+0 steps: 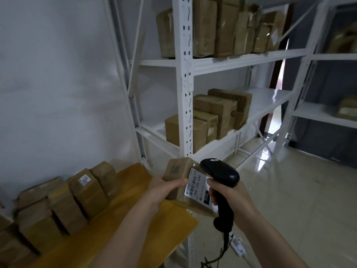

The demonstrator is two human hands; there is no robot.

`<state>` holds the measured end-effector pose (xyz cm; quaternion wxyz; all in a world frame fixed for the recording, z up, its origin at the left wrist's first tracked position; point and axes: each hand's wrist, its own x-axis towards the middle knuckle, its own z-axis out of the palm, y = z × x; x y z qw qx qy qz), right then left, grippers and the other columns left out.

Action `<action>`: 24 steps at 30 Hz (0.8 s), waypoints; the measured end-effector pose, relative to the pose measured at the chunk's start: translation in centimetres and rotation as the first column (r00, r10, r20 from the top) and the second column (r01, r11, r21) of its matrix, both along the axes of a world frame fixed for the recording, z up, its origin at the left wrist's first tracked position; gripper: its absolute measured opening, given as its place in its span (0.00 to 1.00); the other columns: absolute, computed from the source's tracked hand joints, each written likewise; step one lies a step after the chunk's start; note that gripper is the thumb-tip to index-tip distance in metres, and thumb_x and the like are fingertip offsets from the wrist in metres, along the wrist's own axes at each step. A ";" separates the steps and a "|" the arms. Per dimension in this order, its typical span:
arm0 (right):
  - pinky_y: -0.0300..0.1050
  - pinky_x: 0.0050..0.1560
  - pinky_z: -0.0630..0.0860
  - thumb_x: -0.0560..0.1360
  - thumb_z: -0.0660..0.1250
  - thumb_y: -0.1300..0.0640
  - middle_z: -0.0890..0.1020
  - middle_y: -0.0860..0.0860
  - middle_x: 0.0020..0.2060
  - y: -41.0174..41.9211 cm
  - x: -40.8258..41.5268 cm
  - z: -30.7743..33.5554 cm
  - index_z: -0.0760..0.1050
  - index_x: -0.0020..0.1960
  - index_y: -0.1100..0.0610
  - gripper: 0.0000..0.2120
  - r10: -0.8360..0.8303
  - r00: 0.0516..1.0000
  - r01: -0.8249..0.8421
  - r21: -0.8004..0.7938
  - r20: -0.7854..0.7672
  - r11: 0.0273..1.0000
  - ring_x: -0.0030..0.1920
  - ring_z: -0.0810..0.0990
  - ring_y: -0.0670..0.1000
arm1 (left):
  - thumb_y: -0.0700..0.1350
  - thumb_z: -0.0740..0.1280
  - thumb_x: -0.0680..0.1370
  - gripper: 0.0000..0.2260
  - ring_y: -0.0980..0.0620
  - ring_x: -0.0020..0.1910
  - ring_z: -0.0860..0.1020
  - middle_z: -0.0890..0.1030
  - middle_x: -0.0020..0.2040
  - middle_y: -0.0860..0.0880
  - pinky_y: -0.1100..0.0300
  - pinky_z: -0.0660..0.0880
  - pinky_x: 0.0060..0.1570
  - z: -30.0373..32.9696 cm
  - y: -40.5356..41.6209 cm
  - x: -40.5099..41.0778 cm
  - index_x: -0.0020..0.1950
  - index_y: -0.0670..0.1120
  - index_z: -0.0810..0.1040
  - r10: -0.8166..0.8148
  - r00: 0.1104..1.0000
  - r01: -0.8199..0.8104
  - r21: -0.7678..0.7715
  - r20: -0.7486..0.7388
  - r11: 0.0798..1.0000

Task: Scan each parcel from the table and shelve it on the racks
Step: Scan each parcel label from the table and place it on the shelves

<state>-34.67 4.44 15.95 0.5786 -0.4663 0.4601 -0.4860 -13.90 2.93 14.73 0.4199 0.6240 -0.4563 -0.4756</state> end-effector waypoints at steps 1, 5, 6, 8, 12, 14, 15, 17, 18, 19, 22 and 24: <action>0.43 0.32 0.75 0.72 0.73 0.62 0.81 0.56 0.30 -0.3 -1.2 0.0 0.80 0.43 0.61 0.03 -0.019 1.000 0.019 0.002 -0.002 1.000 0.28 0.78 0.52 | 0.62 0.80 0.55 0.28 0.58 0.46 0.82 0.85 0.40 0.58 0.69 0.73 0.37 0.0 -0.7 -1.3 0.50 0.53 0.82 0.005 1.000 -0.005 -0.005 -0.011 1.000; 0.49 0.37 0.74 0.71 0.73 0.62 0.81 0.56 0.30 -2.2 -6.8 0.2 0.80 0.44 0.61 0.04 -0.081 0.997 0.081 0.003 0.013 0.997 0.31 0.77 0.54 | 0.58 0.80 0.60 0.21 0.58 0.40 0.83 0.85 0.38 0.57 0.68 0.75 0.34 -0.1 -3.7 -6.8 0.48 0.51 0.82 0.028 0.998 -0.028 0.002 -0.052 1.000; 0.50 0.37 0.74 0.71 0.73 0.63 0.80 0.57 0.30 -2.8 -8.3 0.3 0.80 0.43 0.62 0.03 -0.098 0.995 0.098 0.000 0.019 0.995 0.31 0.76 0.55 | 0.56 0.81 0.61 0.19 0.59 0.37 0.83 0.85 0.37 0.56 0.69 0.74 0.32 -0.3 -4.6 -8.3 0.47 0.51 0.82 0.031 0.997 -0.031 -0.001 -0.066 1.000; 0.48 0.35 0.73 0.72 0.73 0.64 0.79 0.58 0.30 -4.2 -11.1 0.4 0.79 0.41 0.62 0.03 -0.126 0.992 0.126 -0.015 0.015 0.992 0.30 0.76 0.54 | 0.53 0.81 0.63 0.17 0.58 0.37 0.83 0.85 0.38 0.55 0.70 0.74 0.29 -0.5 -6.4 -11.4 0.47 0.50 0.82 0.047 0.995 -0.048 -0.009 -0.092 0.999; 0.43 0.29 0.72 0.72 0.71 0.65 0.77 0.59 0.28 -7.4 -17.0 0.6 0.78 0.35 0.62 0.08 -0.132 0.991 0.131 -0.053 -0.011 0.990 0.27 0.73 0.54 | 0.51 0.80 0.64 0.18 0.57 0.40 0.84 0.86 0.42 0.53 0.69 0.75 0.30 -0.4 -10.2 -17.9 0.51 0.50 0.82 0.073 0.982 -0.076 -0.016 -0.173 0.997; 0.43 0.28 0.73 0.72 0.71 0.64 0.77 0.59 0.28 -9.2 -19.9 0.9 0.78 0.36 0.61 0.07 -0.129 0.992 0.128 -0.070 -0.011 0.989 0.27 0.73 0.54 | 0.51 0.80 0.63 0.24 0.55 0.44 0.84 0.86 0.46 0.52 0.67 0.77 0.34 -0.3 -12.2 -21.2 0.56 0.49 0.80 0.081 0.975 -0.088 -0.025 -0.205 0.996; 0.44 0.28 0.73 0.72 0.71 0.64 0.77 0.59 0.28 -10.2 -21.3 1.1 0.78 0.37 0.61 0.06 -0.128 0.992 0.127 -0.079 -0.011 0.989 0.27 0.73 0.54 | 0.50 0.81 0.62 0.27 0.55 0.45 0.83 0.85 0.48 0.51 0.66 0.77 0.35 -0.3 -13.2 -22.8 0.59 0.49 0.78 0.089 0.970 -0.100 -0.036 -0.226 0.994; 0.45 0.29 0.73 0.72 0.72 0.63 0.78 0.59 0.29 -12.0 -24.1 1.3 0.79 0.37 0.60 0.05 -0.129 0.991 0.127 -0.088 -0.017 0.988 0.27 0.74 0.54 | 0.49 0.82 0.61 0.32 0.55 0.47 0.83 0.84 0.51 0.50 0.68 0.77 0.34 -0.3 -15.1 -25.9 0.61 0.48 0.75 0.115 0.960 -0.135 -0.062 -0.255 0.989; 0.45 0.30 0.73 0.72 0.72 0.63 0.78 0.59 0.29 -12.8 -25.4 1.5 0.80 0.38 0.59 0.05 -0.129 0.991 0.127 -0.091 -0.024 0.988 0.27 0.75 0.54 | 0.50 0.82 0.60 0.34 0.55 0.48 0.82 0.83 0.52 0.50 0.67 0.77 0.36 -0.2 -15.9 -27.4 0.63 0.48 0.74 0.128 0.957 -0.152 -0.071 -0.261 0.986; 0.45 0.30 0.74 0.72 0.72 0.62 0.78 0.59 0.29 -13.7 -26.6 1.6 0.80 0.39 0.59 0.04 -0.128 0.991 0.124 -0.096 -0.029 0.988 0.28 0.75 0.54 | 0.51 0.82 0.58 0.37 0.54 0.50 0.81 0.83 0.53 0.50 0.65 0.78 0.40 -0.2 -16.7 -28.8 0.63 0.47 0.73 0.137 0.954 -0.162 -0.076 -0.267 0.984; 0.46 0.31 0.74 0.72 0.72 0.63 0.78 0.59 0.30 -16.0 -29.6 2.2 0.79 0.42 0.61 0.03 -0.145 0.989 0.143 -0.104 -0.008 0.984 0.28 0.76 0.55 | 0.54 0.81 0.54 0.41 0.52 0.53 0.80 0.80 0.56 0.49 0.55 0.80 0.52 0.0 -18.6 -32.5 0.64 0.48 0.69 0.173 0.951 -0.202 -0.092 -0.258 0.975; 0.47 0.31 0.74 0.72 0.72 0.64 0.79 0.59 0.31 -17.5 -31.1 2.4 0.79 0.44 0.63 0.04 -0.168 0.986 0.168 -0.106 0.013 0.980 0.29 0.76 0.55 | 0.52 0.82 0.58 0.39 0.52 0.55 0.78 0.77 0.58 0.50 0.54 0.79 0.54 0.2 -19.7 -34.6 0.63 0.51 0.66 0.193 0.951 -0.227 -0.123 -0.240 0.966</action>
